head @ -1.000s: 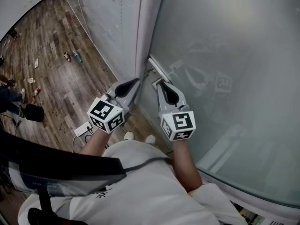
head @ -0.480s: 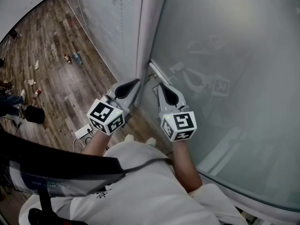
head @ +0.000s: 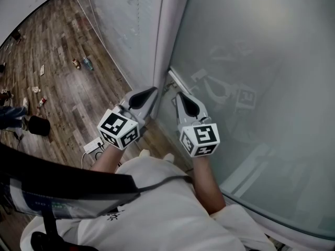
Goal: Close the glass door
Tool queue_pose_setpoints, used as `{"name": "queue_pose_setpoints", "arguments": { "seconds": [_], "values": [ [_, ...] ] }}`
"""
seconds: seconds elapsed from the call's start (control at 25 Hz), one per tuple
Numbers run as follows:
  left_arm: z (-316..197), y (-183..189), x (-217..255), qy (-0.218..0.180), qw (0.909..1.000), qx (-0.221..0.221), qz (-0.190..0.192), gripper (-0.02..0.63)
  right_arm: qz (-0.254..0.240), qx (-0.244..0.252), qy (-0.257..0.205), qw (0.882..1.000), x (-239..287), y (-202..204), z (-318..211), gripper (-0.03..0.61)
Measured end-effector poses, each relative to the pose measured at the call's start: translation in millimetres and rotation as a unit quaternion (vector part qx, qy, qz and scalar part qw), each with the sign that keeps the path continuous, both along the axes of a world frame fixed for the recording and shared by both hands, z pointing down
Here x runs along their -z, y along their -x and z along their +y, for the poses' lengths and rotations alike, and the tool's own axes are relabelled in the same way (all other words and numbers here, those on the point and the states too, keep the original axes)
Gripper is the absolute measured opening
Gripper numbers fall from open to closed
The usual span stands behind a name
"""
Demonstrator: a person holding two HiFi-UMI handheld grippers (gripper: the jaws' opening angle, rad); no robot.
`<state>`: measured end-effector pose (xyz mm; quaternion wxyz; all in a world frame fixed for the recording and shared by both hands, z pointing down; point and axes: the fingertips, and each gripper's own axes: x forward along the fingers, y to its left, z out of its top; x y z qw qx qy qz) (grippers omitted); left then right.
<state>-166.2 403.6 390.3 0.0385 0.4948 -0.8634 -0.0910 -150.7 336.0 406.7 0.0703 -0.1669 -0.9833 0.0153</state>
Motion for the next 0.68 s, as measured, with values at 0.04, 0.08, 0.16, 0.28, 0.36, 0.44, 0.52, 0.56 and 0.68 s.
{"name": "queue_pose_setpoints", "arguments": {
  "seconds": [0.04, 0.08, 0.16, 0.28, 0.36, 0.44, 0.52, 0.56, 0.68],
  "values": [
    [0.5, -0.1, 0.4, 0.000, 1.0000, 0.000, 0.000, 0.000, 0.000, 0.000, 0.000, 1.000, 0.5, -0.2, 0.6, 0.008],
    [0.9, -0.1, 1.0, 0.000, 1.0000, 0.000, 0.000, 0.000, 0.001, 0.000, 0.000, 1.000, 1.0, -0.3, 1.2, 0.008],
    [0.9, 0.1, 1.7, 0.000, 1.0000, -0.001, 0.001, 0.000, 0.001, 0.000, -0.001, 1.000, 1.2, -0.1, 1.3, 0.008],
    [-0.4, 0.1, 0.9, 0.001, 1.0000, -0.002, 0.001, 0.000, 0.003, 0.000, 0.000, 1.000, -0.6, -0.1, 0.2, 0.008],
    [-0.7, -0.7, -0.1, 0.001, 1.0000, -0.003, 0.002, 0.000, 0.005, 0.000, -0.001, 1.000, -2.3, -0.8, 0.0, 0.008],
    [-0.6, -1.7, -1.4, 0.001, 1.0000, -0.004, 0.003, 0.000, 0.007, -0.002, -0.004, 1.000, -4.3, -1.8, -0.3, 0.008],
    [-0.5, -1.9, -2.6, 0.001, 1.0000, -0.006, 0.003, 0.000, 0.008, -0.004, -0.006, 1.000, -5.6, -2.2, -1.0, 0.008],
    [-0.3, -1.7, -3.0, 0.001, 1.0000, -0.007, 0.003, 0.000, 0.008, -0.006, -0.007, 1.000, -6.0, -2.2, -1.2, 0.008],
    [1.2, -1.3, -4.6, 0.002, 0.9999, -0.011, 0.003, 0.000, 0.009, -0.011, -0.009, 1.000, -7.1, -2.6, -1.2, 0.008]
  ]
}}
